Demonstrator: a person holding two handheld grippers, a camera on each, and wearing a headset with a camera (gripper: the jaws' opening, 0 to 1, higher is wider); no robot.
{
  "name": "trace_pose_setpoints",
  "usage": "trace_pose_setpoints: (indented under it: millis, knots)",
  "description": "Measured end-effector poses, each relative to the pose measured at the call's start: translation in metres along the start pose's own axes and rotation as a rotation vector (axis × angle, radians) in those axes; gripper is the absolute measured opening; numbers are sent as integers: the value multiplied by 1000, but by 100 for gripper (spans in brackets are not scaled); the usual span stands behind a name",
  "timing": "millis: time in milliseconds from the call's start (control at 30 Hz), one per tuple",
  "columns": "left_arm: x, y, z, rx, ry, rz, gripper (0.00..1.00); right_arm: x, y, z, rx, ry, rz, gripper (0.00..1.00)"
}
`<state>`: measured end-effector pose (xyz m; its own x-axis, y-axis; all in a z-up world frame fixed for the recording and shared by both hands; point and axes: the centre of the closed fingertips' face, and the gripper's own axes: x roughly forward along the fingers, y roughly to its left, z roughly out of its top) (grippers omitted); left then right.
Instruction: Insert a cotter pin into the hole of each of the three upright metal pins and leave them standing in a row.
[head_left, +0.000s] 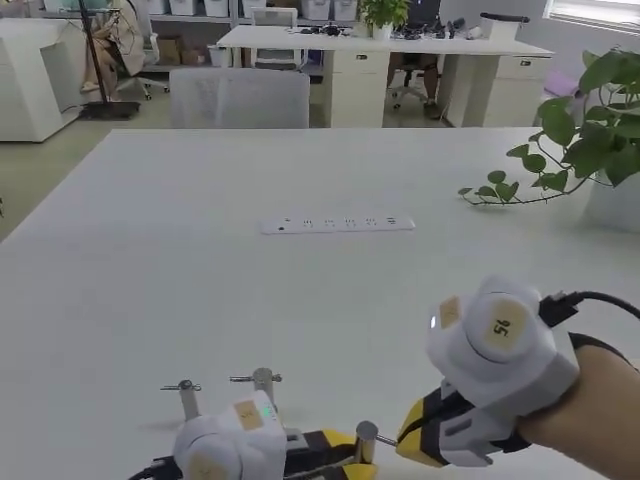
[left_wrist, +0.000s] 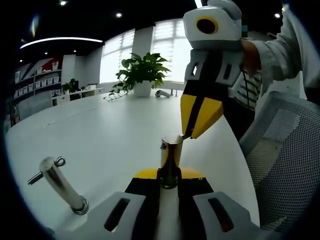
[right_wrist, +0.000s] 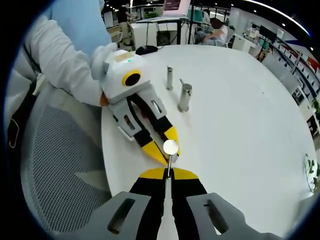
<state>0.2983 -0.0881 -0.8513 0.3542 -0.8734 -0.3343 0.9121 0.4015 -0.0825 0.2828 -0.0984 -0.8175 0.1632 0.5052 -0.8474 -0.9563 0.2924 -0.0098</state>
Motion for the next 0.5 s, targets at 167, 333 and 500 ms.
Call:
trace_pose_setpoints:
  millis: [167, 333, 500]
  knots:
    - [0, 0, 0, -1, 0, -1, 11, 4, -1, 7, -9, -8, 2, 4]
    - [1, 0, -1, -2, 0, 0, 11, 6, -1, 12, -18, -11, 3, 4]
    - [1, 0, -1, -2, 0, -1, 11, 7, 0, 10, -22, -5, 6, 5]
